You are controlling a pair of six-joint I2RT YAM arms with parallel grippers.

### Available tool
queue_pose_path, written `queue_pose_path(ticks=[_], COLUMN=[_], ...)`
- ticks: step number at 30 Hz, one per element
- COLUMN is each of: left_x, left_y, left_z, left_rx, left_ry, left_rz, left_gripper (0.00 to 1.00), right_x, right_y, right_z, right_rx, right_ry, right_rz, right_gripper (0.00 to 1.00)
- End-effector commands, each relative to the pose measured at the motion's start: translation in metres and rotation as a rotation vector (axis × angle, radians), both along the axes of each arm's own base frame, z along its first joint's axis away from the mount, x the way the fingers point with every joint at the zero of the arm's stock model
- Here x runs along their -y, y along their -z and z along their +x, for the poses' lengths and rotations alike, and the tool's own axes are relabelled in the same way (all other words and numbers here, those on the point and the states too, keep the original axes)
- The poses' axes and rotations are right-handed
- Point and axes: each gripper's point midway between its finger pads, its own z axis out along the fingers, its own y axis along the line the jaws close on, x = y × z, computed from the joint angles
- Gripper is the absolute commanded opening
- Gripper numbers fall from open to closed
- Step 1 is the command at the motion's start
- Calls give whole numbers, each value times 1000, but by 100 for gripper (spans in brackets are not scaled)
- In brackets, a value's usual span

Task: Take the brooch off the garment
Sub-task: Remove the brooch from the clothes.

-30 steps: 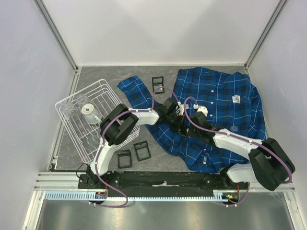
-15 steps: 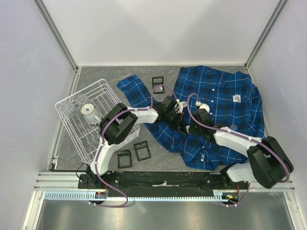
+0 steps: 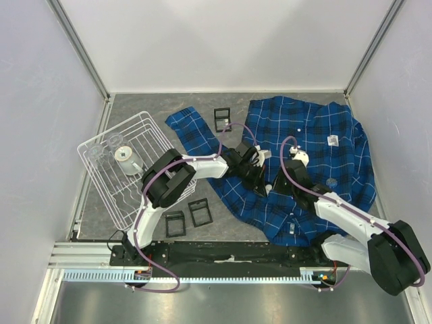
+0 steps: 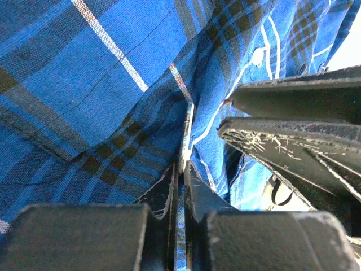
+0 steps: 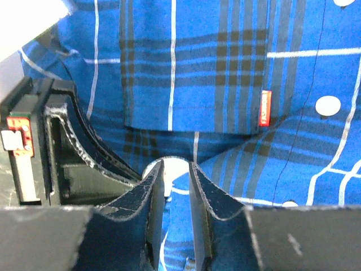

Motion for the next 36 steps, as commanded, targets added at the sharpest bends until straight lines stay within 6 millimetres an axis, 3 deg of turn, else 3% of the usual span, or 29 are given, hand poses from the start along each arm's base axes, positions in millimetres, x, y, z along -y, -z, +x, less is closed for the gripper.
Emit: queue_pose_path(ticks=[1, 9, 16, 22, 27, 30, 32, 36], left_x=[-14, -3, 23, 39, 46, 60, 67, 75], left_y=[-1, -31, -48, -53, -65, -67, -57, -56], left_z=[-3, 0, -5, -13, -7, -16, -24, -21], left_rx=[78, 161, 202, 216, 327, 315, 262, 264], left_ry=[16, -12, 18, 31, -16, 23, 43, 27], left_rz=[75, -33, -93, -116, -94, -120, -129, -158], left_gripper=[6, 38, 53, 55, 58, 59, 59, 59], right_x=[0, 30, 40, 46, 50, 53, 57, 64], right_y=[3, -1, -10, -21, -25, -31, -35, -36], right_z=[-19, -32, -29, -27, -27, -26, -24, -28], right_rx=[-50, -113, -94, -66, -54, -44, -38, -49], right_ry=[10, 144, 164, 174, 169, 180, 196, 204], right_rz=[51, 14, -27, -44, -64, -69, -83, -124], right_gripper=[32, 35, 40, 41, 41, 42, 42, 42])
